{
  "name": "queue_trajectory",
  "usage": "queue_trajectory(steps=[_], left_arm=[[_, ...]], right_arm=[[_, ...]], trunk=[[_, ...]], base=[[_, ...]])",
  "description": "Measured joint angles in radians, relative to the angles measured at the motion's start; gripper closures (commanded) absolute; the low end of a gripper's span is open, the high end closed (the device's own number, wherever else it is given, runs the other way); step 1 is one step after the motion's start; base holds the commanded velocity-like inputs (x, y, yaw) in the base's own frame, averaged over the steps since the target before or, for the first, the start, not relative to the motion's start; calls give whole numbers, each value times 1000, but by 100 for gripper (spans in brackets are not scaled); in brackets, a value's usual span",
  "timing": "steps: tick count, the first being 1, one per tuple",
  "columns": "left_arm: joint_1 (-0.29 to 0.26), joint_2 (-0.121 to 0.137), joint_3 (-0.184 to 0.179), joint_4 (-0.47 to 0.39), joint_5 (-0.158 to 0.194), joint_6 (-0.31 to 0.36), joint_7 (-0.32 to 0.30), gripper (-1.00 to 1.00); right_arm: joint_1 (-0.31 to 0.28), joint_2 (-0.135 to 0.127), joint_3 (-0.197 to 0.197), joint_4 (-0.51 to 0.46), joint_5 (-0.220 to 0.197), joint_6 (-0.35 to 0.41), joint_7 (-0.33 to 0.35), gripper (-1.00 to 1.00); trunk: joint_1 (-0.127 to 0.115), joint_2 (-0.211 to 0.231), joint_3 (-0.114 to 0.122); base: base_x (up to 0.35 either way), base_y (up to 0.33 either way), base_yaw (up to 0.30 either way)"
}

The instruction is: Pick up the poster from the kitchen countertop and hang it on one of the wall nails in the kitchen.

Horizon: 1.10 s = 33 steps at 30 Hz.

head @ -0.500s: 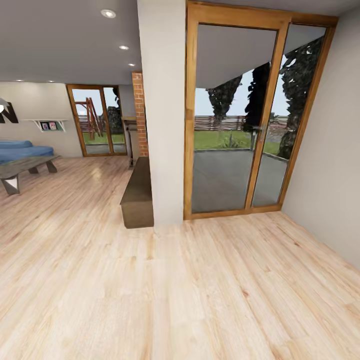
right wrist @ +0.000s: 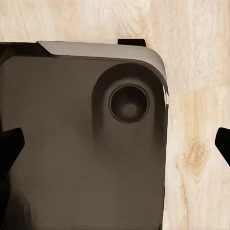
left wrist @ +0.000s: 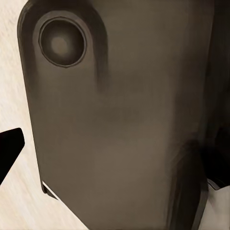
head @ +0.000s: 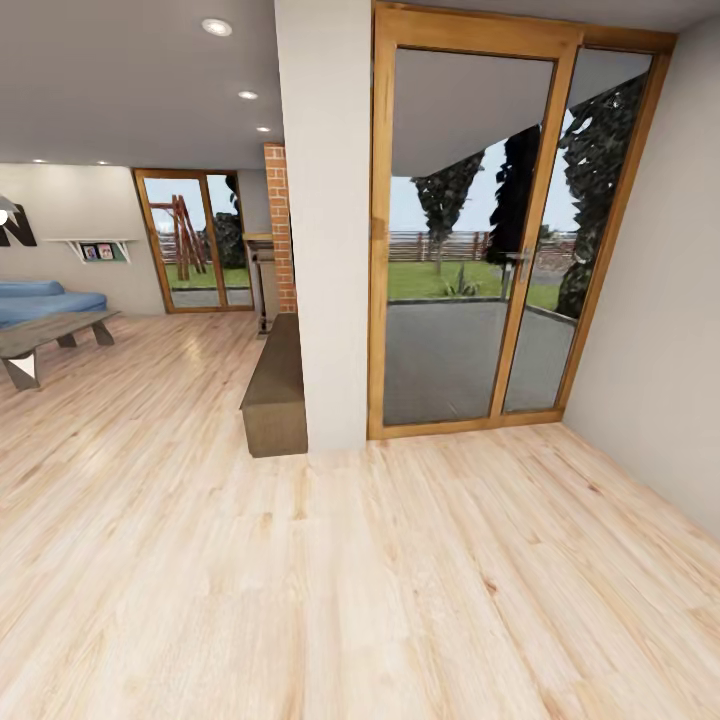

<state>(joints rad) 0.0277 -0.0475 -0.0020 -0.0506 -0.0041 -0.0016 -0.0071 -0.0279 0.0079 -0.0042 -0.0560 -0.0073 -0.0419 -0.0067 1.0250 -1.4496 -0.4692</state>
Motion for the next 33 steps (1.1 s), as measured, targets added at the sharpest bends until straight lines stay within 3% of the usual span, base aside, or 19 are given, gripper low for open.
queue_trajectory(steps=[5, 10, 14, 15, 16, 17, 18, 26, 33], left_arm=[[0, 0, 0, 0, 0, 0, 0, -100], [2, -12, -5, -28, -7, 0, 4, -100], [2, -13, -2, -50, -25, -1, 4, -100], [3, -14, -1, -118, -35, -1, 4, -100], [3, -14, 0, -259, -36, -1, 4, -100], [3, -14, 1, -452, -39, -1, 4, -100], [0, -14, 1, -642, -40, -1, 4, -100], [3, -5, 2, -622, -43, -2, 4, -100], [2, -5, 2, -619, -43, -2, 4, -100]], right_arm=[[0, 0, 0, 0, 0, 0, 0, -100], [-29, -20, -3, -17, 3, -17, 5, -100], [-43, -22, -4, -40, 3, -39, 5, -100], [-44, -24, -4, -89, 4, -157, 5, -100], [-44, -25, -4, -232, 4, -162, 4, -100], [-45, -29, -3, -426, 5, -164, 4, -100], [-43, -32, -3, -459, 5, -164, 3, -100], [-38, -43, -1, -456, 5, -168, 2, -100], [-37, -43, 0, -441, 5, -168, 2, -100]], trunk=[[0, 0, 0], [0, 0, 0], [0, 0, 0], [0, 0, 0], [0, 0, 0], [0, 0, 0], [0, 0, 0], [0, 0, 0], [0, 0, 0]], base=[[0, 0, 0], [0, 0, 0], [0, 0, 0], [0, 0, 0], [0, 0, 0], [0, 0, 0], [0, 0, 0], [0, 0, -2], [0, 0, -178]])
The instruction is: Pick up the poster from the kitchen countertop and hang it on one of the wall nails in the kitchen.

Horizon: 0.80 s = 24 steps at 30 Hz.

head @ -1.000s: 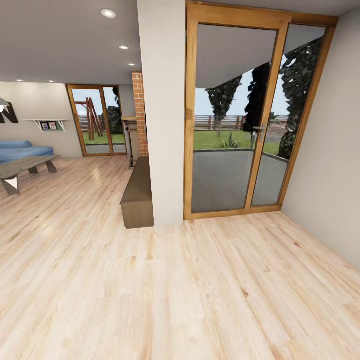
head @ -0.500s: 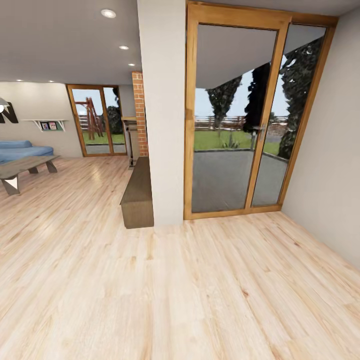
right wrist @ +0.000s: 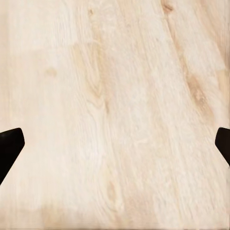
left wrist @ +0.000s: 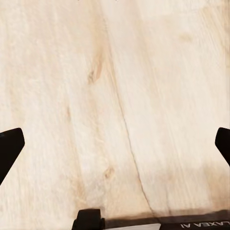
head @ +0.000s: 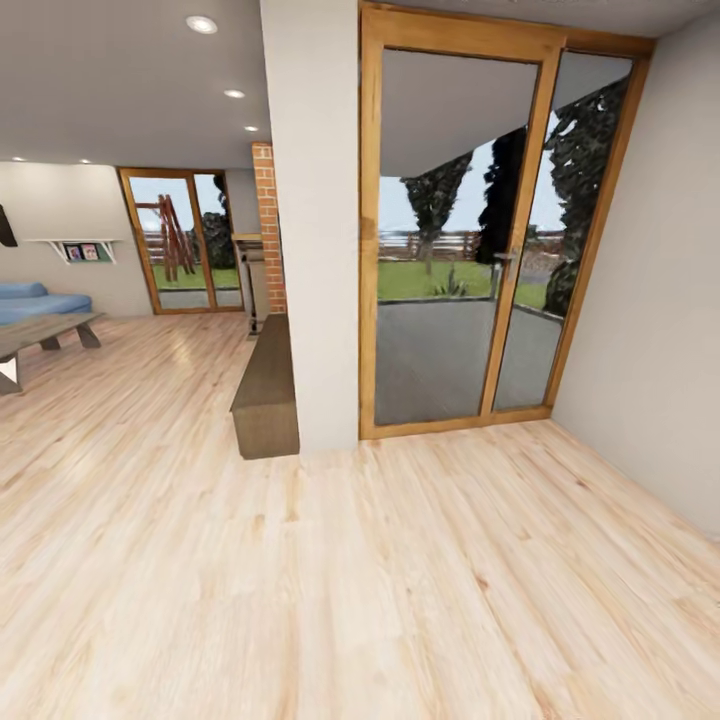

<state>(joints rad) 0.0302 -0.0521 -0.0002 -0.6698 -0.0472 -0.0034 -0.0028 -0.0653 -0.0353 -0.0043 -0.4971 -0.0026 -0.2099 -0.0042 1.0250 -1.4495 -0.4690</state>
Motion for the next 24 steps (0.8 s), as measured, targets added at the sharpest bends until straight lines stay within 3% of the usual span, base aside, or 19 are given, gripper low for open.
queue_trajectory(steps=[24], left_arm=[[0, 0, 0, 3, -1, 1, 0, -100]], right_arm=[[0, 0, -1, 4, 0, 0, -1, -100]], trunk=[[0, 0, 8]], base=[[0, 0, -263]])
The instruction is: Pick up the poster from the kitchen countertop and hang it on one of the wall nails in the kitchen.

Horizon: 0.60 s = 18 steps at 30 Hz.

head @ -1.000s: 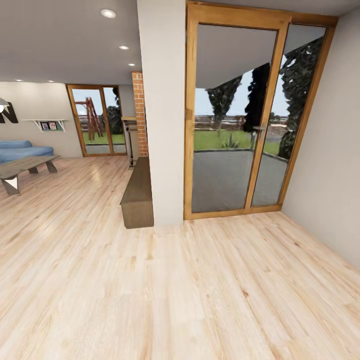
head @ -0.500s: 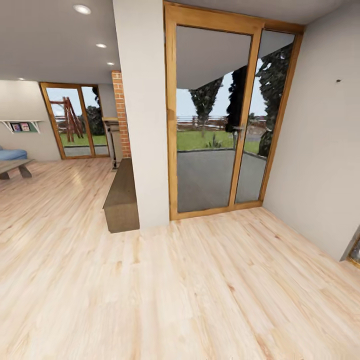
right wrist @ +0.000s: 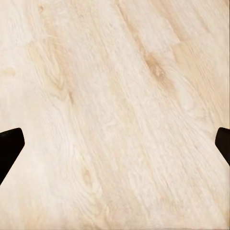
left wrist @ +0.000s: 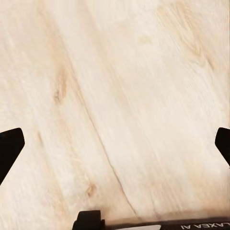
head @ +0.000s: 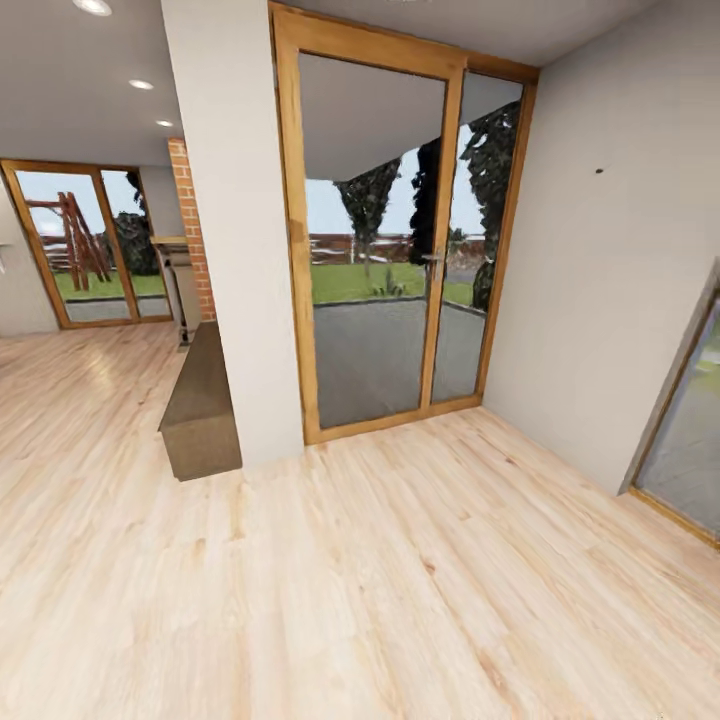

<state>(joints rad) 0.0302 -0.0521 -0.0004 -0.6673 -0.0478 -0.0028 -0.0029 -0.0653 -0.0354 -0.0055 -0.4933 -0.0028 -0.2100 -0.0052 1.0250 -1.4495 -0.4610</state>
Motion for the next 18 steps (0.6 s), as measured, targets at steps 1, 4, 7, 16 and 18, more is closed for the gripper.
queue_trajectory(steps=[1, 4, 7, 16, 18], left_arm=[[0, 0, 0, 0, 0, 0, 0, -100], [0, 0, 0, 0, 0, 0, 0, -100], [0, 0, 0, 0, 0, 0, 0, -100], [0, 0, 0, 0, 0, 0, 0, -100], [0, 0, 0, 0, 0, 0, 0, -100]], right_arm=[[0, 0, 0, 0, 0, 0, 0, -100], [0, 0, 0, 0, 0, 0, 0, -100], [0, 0, 0, 0, 0, 0, 0, -100], [0, 0, 0, 0, 0, 0, 0, -100], [0, 0, 0, 0, 0, 0, 0, -100]], trunk=[[0, 0, 0], [0, 0, 1], [0, 0, 3], [0, 0, 6], [0, 0, 6]], base=[[0, 0, -267], [0, 0, -268], [0, 0, -272], [0, 0, -291], [0, 0, -299]])
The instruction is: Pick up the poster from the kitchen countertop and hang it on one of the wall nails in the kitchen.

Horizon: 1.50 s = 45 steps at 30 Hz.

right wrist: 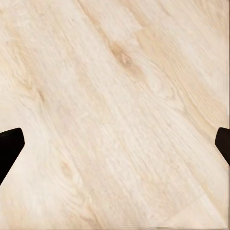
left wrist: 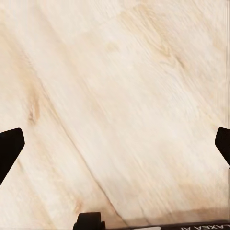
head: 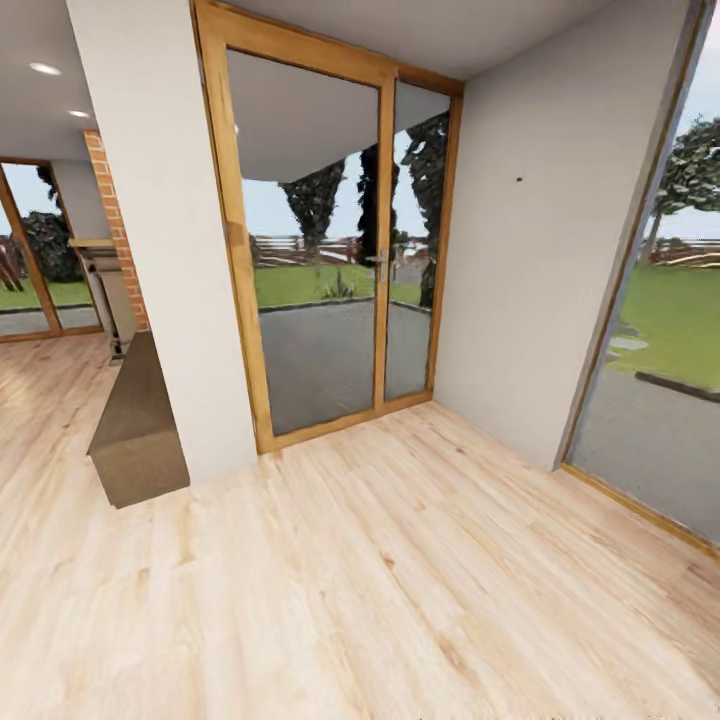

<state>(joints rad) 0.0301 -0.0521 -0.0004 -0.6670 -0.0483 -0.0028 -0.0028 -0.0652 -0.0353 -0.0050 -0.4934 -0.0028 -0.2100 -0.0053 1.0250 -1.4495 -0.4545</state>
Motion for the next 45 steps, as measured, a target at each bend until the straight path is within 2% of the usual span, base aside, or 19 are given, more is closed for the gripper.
queue_trajectory(steps=[33, 41, 45], left_arm=[[0, 0, 0, 0, 0, 0, 0, -100], [0, 0, -1, 1, 0, -1, 0, -100], [0, 0, -1, 8, 0, -27, 0, -100]], right_arm=[[0, 0, -1, 1, 0, 0, 0, -100], [0, 0, -1, 1, 0, 0, 0, -100], [0, 0, -1, 1, 0, 0, 0, -100]], trunk=[[0, 0, 12], [0, 0, 13], [0, 0, 13]], base=[[0, -3, -299], [0, -239, -178], [0, -292, -283]])
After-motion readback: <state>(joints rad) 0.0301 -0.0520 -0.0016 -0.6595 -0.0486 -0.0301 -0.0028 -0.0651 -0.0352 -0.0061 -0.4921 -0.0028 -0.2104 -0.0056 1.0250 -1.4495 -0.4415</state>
